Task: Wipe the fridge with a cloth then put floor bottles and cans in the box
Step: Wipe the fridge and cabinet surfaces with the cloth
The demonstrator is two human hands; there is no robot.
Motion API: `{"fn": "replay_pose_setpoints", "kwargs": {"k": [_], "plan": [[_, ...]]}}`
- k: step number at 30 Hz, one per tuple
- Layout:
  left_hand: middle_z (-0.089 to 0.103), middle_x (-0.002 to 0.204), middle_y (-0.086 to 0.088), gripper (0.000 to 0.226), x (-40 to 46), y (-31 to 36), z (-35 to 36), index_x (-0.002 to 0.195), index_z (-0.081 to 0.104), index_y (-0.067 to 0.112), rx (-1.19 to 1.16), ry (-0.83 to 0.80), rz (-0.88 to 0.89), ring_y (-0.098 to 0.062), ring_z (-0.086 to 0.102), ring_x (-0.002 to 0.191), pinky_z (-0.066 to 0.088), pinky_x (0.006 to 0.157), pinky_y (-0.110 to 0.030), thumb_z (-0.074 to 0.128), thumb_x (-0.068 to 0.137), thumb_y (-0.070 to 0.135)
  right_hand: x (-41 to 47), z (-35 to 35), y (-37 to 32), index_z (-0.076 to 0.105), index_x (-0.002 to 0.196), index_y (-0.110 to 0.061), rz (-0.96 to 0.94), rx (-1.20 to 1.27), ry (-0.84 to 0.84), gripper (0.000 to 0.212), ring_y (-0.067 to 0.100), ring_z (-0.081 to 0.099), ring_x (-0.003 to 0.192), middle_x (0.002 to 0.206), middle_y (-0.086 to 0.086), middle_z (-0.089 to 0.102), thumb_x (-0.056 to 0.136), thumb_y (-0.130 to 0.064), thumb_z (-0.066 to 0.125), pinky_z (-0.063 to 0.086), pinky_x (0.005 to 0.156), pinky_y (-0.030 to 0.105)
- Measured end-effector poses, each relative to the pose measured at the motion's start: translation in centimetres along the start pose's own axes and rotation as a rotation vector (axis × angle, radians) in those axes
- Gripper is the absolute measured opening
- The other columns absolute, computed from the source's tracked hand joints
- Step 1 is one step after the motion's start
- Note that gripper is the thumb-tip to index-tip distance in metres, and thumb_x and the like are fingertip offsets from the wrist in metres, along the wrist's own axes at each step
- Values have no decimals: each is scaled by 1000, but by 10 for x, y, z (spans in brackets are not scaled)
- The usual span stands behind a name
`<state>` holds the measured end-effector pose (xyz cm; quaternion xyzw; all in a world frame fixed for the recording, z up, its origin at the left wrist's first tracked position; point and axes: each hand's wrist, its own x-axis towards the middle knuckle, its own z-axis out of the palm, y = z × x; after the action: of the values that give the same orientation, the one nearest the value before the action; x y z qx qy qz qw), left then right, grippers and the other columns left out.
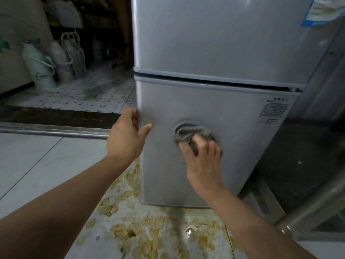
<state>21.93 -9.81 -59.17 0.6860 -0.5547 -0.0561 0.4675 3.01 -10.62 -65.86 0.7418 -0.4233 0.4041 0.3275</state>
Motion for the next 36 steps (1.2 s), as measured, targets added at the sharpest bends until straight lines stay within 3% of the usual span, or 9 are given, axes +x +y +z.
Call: {"fn": "replay_pose_setpoints", "kwargs": {"k": [2,4,9,12,18,21,26,31,36], "plan": [[58,90,7,29,0,1,-2,98,45,27,-19,-11,-3,-18,60,85,53,75,-38,67,81,36,-23,5,-4,64,108,-25,-192,-37,-163,38,28,39,84,112,7,36,80,-9,43,35,76,41],[58,91,7,29,0,0,-3,103,49,25,-47,-26,-7,-17,59,86,52,78,-38,67,82,33,-23,5,-2,67,104,-23,-194,-17,-204,36,27,40,84,110,5,38,82,-13,41,34,76,39],[62,94,6,20,-5,-12,-2,105,54,23,-71,-79,-54,-18,62,90,53,81,-40,61,87,29,32,-6,-4,49,115,-19,48,78,12,20,32,45,91,115,10,38,97,-19,41,35,75,42],[63,92,5,19,-5,-17,-1,103,55,23,-66,-112,-63,-21,63,89,55,78,-43,60,87,33,39,0,-17,49,119,-21,135,55,94,27,33,44,92,119,11,37,96,-14,36,35,75,43],[62,86,9,15,-2,-19,-8,97,59,21,-131,-148,-45,-15,63,83,55,77,-39,63,85,30,-14,18,-28,69,105,-31,-466,-99,-222,39,24,46,85,115,2,37,77,-17,46,44,75,36],[65,88,7,10,-2,-24,-14,97,63,19,-220,-226,-75,-11,63,83,53,79,-32,60,87,18,6,14,-31,65,109,-26,-371,-49,-154,34,26,50,84,116,4,38,84,-14,46,40,75,38],[68,98,-9,33,-7,-37,-21,103,63,7,-416,-384,-147,-2,63,76,42,55,-3,42,86,-13,38,16,-43,51,124,-21,-93,-2,42,33,31,43,90,123,8,35,93,-8,47,36,81,44],[67,100,-8,36,-7,-47,-22,118,49,7,-453,-390,-179,-6,63,77,46,55,-5,45,87,-11,-3,27,-54,65,117,-27,-568,-99,-259,46,26,48,90,124,2,36,73,-14,60,43,78,40],[67,102,-4,39,-6,-62,-24,114,49,12,-430,-300,-156,-14,64,90,50,69,-17,40,85,-13,42,20,-63,61,122,-19,-361,-19,-117,38,28,41,86,131,5,33,90,-7,45,41,71,40]]}}
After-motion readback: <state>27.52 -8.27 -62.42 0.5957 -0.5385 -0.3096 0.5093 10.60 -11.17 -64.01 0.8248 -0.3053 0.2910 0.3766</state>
